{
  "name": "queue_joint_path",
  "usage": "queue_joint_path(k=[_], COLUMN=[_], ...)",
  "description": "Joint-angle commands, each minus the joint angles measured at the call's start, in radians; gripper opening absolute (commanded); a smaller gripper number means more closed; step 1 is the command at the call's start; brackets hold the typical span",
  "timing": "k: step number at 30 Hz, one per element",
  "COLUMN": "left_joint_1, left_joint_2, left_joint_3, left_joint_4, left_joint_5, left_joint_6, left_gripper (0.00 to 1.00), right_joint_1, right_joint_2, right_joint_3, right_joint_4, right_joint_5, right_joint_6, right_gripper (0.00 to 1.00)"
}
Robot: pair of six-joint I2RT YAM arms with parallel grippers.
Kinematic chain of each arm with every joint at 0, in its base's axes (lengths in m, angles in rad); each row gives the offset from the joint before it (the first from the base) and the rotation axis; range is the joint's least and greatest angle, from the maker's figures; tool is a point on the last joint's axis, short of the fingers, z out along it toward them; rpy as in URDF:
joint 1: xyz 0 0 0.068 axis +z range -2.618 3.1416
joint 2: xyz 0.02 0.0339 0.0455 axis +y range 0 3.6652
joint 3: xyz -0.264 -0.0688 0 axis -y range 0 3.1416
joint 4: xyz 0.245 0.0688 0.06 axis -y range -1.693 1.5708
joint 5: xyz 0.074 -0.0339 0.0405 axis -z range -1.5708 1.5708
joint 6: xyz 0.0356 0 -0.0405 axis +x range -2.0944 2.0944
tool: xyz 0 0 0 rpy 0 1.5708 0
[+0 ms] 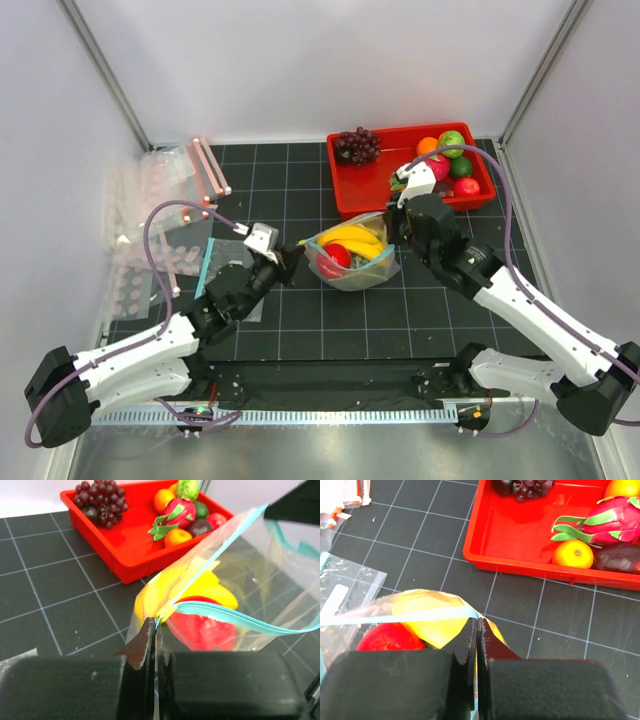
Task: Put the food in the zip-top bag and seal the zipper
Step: Zip the zipper food storage bag at the center of the board.
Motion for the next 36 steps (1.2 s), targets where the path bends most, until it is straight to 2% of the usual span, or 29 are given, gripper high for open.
queue_joint_path(k=[1, 4, 6, 7, 8, 10, 15, 18, 19, 20, 23, 25, 26, 27, 28, 31, 36], left_joint_1=[0.063, 0.080, 0.080, 0.080, 0.081, 0.081, 0.083, 0.083, 0.081, 0.081, 0.081, 0.081, 0.081, 0.081, 0.081, 0.081, 0.081], left_joint_2=[-0.030, -0.058, -0.073, -0.075, -0.075, -0.064, -0.038, -0.033, -0.040, -0.046, -0.064, -0.073, -0.079, -0.083, -0.084, -0.090, -0.073], left_joint_3=[-0.013, -0.019, -0.019, -0.020, -0.020, -0.023, -0.043, -0.039, -0.042, -0.046, -0.066, -0.069, -0.070, -0.071, -0.073, -0.073, -0.060], left_joint_4=[0.094, 0.096, 0.096, 0.096, 0.098, 0.102, 0.148, 0.130, 0.124, 0.122, 0.133, 0.128, 0.128, 0.125, 0.124, 0.119, 0.099], left_joint_5=[0.053, 0.077, 0.103, 0.106, 0.115, 0.127, 0.247, 0.259, 0.258, 0.261, 0.267, 0.281, 0.282, 0.284, 0.290, 0.313, 0.374], left_joint_6=[-0.061, -0.069, -0.064, -0.063, -0.061, -0.055, -0.044, -0.030, -0.027, -0.021, -0.014, -0.007, -0.006, -0.003, -0.001, 0.013, 0.034], left_gripper=[0.00, 0.00, 0.00, 0.00, 0.00, 0.00, 0.00, 0.00, 0.00, 0.00, 0.00, 0.00, 0.00, 0.00, 0.00, 0.00, 0.00], right_joint_1=[-0.012, -0.012, -0.012, -0.012, -0.013, -0.012, -0.012, -0.012, -0.012, -0.012, -0.013, -0.012, -0.012, -0.012, -0.012, -0.010, -0.009], right_joint_2=[-0.017, -0.012, -0.017, -0.024, -0.029, -0.054, -0.118, -0.143, -0.141, -0.134, -0.085, -0.017, 0.006, 0.035, 0.070, 0.106, 0.172], right_joint_3=[0.006, 0.022, 0.023, 0.020, 0.017, 0.003, -0.054, -0.081, -0.090, -0.097, -0.123, -0.100, -0.083, -0.062, -0.025, 0.032, 0.104], right_joint_4=[0.018, -0.009, -0.016, -0.015, -0.006, 0.016, 0.161, 0.283, 0.312, 0.376, 0.468, 0.452, 0.392, 0.357, 0.329, 0.249, 0.170], right_joint_5=[0.056, 0.016, 0.001, -0.022, -0.037, -0.102, -0.267, -0.381, -0.430, -0.556, -0.708, -0.829, -0.872, -0.980, -1.022, -1.070, -1.108], right_joint_6=[0.000, -0.007, -0.014, -0.022, -0.027, -0.048, -0.123, -0.183, -0.186, -0.206, -0.275, -0.359, -0.397, -0.497, -0.529, -0.644, -0.810], right_gripper=[0.01, 0.01, 0.16, 0.27, 0.43, 0.50, 0.51, 0.52, 0.54, 0.55, 0.63, 0.66, 0.66, 0.66, 0.64, 0.58, 0.56])
